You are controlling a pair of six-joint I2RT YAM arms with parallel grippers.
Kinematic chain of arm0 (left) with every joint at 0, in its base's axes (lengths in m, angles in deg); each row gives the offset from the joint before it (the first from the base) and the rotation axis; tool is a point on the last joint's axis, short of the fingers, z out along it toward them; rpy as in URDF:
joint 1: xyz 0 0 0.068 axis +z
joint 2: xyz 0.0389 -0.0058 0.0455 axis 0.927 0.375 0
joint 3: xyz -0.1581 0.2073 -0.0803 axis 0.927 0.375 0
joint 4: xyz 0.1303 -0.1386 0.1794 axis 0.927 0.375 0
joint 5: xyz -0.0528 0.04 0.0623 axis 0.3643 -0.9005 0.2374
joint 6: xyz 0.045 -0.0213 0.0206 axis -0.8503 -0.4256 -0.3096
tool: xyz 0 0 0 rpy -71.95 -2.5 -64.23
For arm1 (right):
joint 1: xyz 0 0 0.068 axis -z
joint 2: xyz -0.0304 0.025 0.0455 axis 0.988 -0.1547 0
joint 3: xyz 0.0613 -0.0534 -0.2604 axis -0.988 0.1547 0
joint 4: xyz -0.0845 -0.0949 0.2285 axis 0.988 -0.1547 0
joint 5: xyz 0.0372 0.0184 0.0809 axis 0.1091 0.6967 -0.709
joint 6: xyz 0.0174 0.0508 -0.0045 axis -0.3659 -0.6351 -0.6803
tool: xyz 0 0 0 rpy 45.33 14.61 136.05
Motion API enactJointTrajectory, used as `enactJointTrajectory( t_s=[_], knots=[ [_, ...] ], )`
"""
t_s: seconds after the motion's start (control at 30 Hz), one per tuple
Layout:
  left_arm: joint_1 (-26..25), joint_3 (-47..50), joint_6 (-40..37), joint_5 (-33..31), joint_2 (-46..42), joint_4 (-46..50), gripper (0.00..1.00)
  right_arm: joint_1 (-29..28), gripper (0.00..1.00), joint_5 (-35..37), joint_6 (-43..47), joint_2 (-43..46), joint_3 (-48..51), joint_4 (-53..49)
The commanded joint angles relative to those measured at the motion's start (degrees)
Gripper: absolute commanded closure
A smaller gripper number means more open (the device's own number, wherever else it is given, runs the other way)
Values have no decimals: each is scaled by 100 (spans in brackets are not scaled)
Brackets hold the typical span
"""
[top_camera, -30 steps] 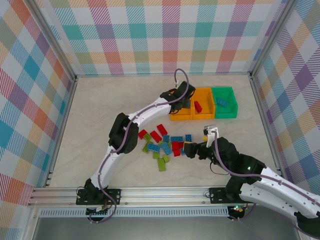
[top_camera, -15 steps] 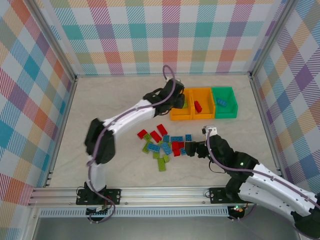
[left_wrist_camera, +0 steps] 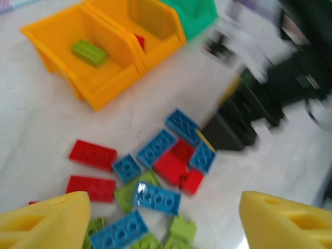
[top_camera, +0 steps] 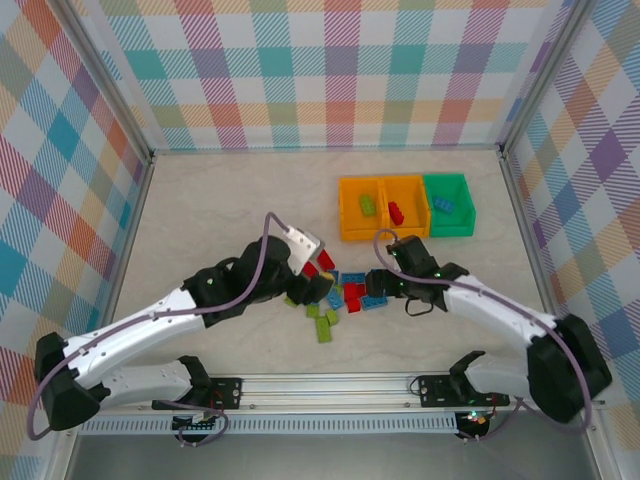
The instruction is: Sort the legos into containers by color
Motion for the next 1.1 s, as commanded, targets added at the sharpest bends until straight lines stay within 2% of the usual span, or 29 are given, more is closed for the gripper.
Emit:
enactJointTrajectory(
  t_s=[0.0, 0.1, 0.23, 0.4, 0.53, 0.67, 0.8, 0.9, 1.0, 1.07],
  knots=[
    [-247, 237, -208, -116, -397, 268, 15, 142, 20, -127, 240, -656, -371, 441],
    [-249, 723, -79, -438, -641, -78, 7, 212, 30, -66, 197, -1060, -457, 622],
    [-254, 1380, 55, -385, -876, -860, 0, 251, 37, 23, 186, -1343, -415, 795],
    [-254, 1501, -179, -180, -825, -1243, 0, 262, 45, -119, 165, -1731, -498, 797],
    [-260, 1970, -589, 252, -928, -1883, 0, 280, 54, 17, 13, -1862, -379, 899],
    [-261, 2440, -520, 320, -1024, -2306, 0, 300, 66, 296, 1, -1603, -343, 707],
    [-262, 2606, -539, 205, -1215, -2364, 0, 418, 72, 690, 37, -726, -275, 594],
    [-262, 2849, -550, -31, -1449, -2593, 0, 848, 74, 787, 37, 22, -227, 723],
    [-262, 2975, -600, -300, -1617, -2678, 0, 1677, 75, 505, 37, 443, -318, 969],
    [-262, 2956, -674, -487, -1618, -2593, 0, 2330, 75, 133, 20, 371, -565, 1138]
  ],
)
